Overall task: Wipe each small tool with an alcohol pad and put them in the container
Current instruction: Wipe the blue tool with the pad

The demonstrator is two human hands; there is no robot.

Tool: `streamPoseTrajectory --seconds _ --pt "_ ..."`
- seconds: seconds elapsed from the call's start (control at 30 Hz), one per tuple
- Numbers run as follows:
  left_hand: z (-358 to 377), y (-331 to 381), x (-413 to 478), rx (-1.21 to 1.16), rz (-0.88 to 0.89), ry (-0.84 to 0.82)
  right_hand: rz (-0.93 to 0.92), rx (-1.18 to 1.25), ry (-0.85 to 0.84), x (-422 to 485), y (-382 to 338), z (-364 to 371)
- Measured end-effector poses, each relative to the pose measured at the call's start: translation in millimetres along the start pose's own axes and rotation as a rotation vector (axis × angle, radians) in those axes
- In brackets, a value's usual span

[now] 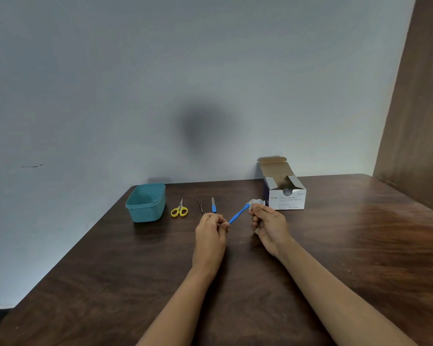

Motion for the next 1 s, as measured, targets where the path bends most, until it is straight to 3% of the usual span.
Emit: streamPoseTrajectory --seconds 0.47,1.0 --pt "0 -2 0 0.025 -0.024 -0.007 -0.078 -0.033 -0.063 -3 -4 7" --pt "-1 -1 0 0.007 -0.024 -0.003 -0.204 -0.114 0.048 3 -12 -2"
Point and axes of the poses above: each hand's wrist, its own x-axis towards the middle knuckle, its own z-axis out of the palm, y = z × x, the point moved 9 cm from there along x, towards the middle knuckle
